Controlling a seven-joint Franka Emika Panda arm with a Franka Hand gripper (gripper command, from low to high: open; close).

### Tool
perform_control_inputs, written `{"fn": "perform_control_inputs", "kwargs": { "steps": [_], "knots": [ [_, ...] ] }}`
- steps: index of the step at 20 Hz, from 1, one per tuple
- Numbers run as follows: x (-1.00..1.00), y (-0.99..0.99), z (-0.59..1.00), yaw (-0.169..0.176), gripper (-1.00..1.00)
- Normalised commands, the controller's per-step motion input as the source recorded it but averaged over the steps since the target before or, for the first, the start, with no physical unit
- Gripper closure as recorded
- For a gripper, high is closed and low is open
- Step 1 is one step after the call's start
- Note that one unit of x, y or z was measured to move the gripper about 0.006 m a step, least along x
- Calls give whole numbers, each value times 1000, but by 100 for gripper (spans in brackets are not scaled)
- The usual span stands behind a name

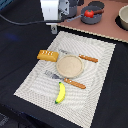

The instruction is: Interact with the objects in diverse but meaningful ways.

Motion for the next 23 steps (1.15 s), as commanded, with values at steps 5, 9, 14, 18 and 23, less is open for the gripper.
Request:
{"fn": "perform_control_inputs", "kwargs": {
  "steps": [5,9,14,18,23],
  "knots": [
    [36,87,-86,0,-100],
    [0,16,-176,0,-100],
    [11,162,-49,4,-100],
    [-3,137,-60,23,-100],
    [-97,210,-35,3,-100]
  ]
}}
